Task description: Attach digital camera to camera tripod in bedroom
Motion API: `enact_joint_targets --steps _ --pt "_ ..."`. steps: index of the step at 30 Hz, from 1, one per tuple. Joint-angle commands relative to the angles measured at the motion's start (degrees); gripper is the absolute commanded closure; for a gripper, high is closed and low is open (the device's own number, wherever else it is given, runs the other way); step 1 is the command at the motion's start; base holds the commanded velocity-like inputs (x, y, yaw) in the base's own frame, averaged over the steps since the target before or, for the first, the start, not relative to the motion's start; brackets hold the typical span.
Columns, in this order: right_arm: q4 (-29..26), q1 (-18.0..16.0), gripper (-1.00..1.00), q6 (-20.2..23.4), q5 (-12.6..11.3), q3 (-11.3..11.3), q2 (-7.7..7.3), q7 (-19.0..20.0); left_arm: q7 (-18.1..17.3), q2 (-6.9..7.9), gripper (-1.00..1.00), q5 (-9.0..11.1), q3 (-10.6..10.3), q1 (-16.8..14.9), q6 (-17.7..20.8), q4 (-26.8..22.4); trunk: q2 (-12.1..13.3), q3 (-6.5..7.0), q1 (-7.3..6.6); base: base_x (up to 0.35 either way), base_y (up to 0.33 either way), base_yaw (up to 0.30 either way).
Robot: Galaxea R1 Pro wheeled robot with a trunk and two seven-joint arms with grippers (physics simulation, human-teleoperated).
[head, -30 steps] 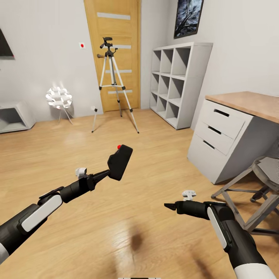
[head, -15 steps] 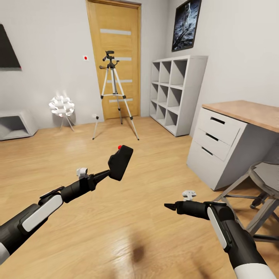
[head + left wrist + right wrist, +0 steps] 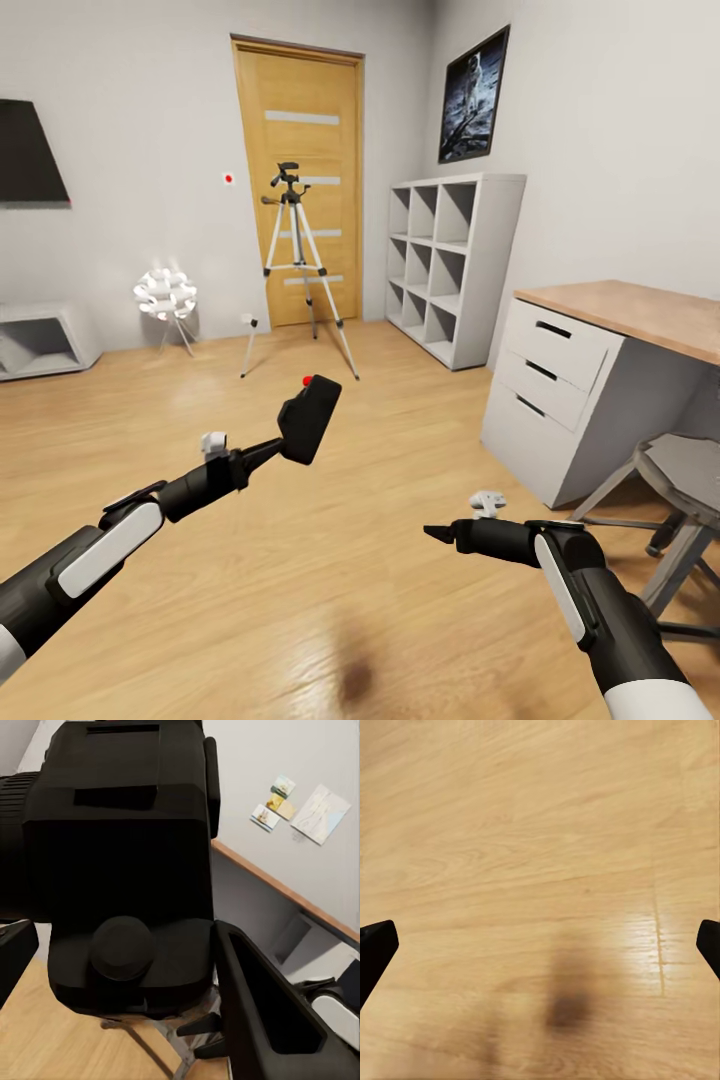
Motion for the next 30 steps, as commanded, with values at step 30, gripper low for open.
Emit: enact_joint_targets --steps 30 --pt "-0.02 -0.03 -1.0 0.47 -0.55 -0.13 0.0 -0.18 20.78 -0.48 1.0 0.66 0.02 -0.07 4.94 -2.39 0.38 6.6 -0.78 0.0 0.0 0.0"
